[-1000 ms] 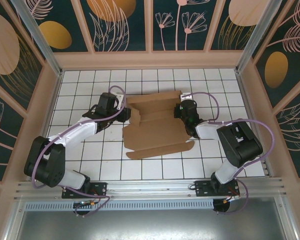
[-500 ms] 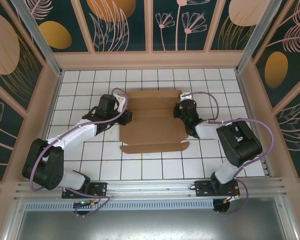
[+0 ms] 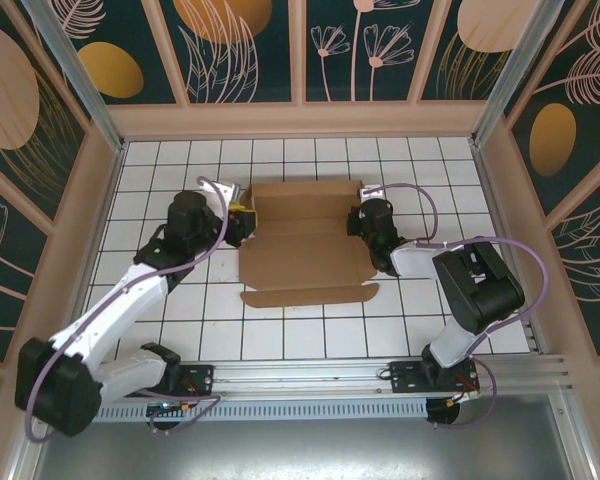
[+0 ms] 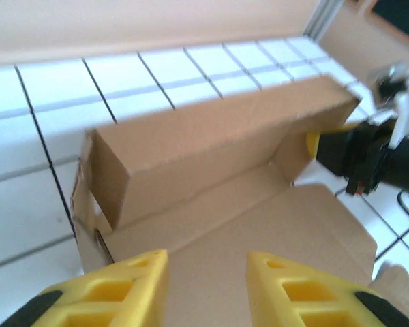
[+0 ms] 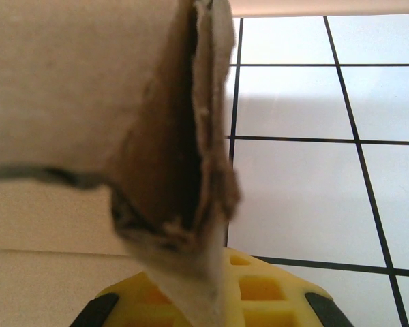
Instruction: Fold the paper box
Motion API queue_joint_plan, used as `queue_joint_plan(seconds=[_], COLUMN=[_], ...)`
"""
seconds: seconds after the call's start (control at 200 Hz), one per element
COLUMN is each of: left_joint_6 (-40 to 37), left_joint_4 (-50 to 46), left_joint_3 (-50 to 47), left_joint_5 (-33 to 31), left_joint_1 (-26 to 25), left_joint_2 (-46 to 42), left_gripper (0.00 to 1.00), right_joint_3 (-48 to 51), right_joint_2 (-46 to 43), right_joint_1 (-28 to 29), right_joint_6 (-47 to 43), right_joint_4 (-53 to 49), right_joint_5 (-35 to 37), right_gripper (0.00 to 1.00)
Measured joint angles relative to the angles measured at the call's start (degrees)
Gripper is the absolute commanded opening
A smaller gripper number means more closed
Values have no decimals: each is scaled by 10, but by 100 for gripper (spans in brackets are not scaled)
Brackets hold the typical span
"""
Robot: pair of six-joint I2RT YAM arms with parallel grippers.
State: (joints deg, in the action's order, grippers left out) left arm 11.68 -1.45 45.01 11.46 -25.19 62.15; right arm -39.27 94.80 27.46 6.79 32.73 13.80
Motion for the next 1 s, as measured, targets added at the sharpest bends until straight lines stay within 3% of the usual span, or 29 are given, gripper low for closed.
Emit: queue_joint_plan(seconds=[0.07, 0.175, 0.375, 0.48, 0.816, 1.001], left_joint_6=[3, 17, 51, 55, 35, 26], left_joint_4=[5, 6, -17, -22, -18, -16], left_joint_3=[-7, -9, -13, -12, 0, 23], left_joint_5=[-38, -87, -133, -119, -54, -54], left_joint_1=[0, 21, 75, 78, 49, 33], left_joint_2=[-35, -40, 58, 104, 171, 200], left_gripper=[19, 14, 18, 21, 51, 54], right_joint_3=[0, 0, 0, 0, 0, -1], right_joint_2=[0, 0, 0, 0, 0, 2], right_joint_1=[0, 0, 0, 0, 0, 0], right_joint_6=[0, 0, 0, 0, 0, 0], right_joint_4=[0, 0, 0, 0, 0, 0], right_joint_5=[0, 0, 0, -2, -4, -5], right_gripper=[9, 9, 9, 9, 9, 9])
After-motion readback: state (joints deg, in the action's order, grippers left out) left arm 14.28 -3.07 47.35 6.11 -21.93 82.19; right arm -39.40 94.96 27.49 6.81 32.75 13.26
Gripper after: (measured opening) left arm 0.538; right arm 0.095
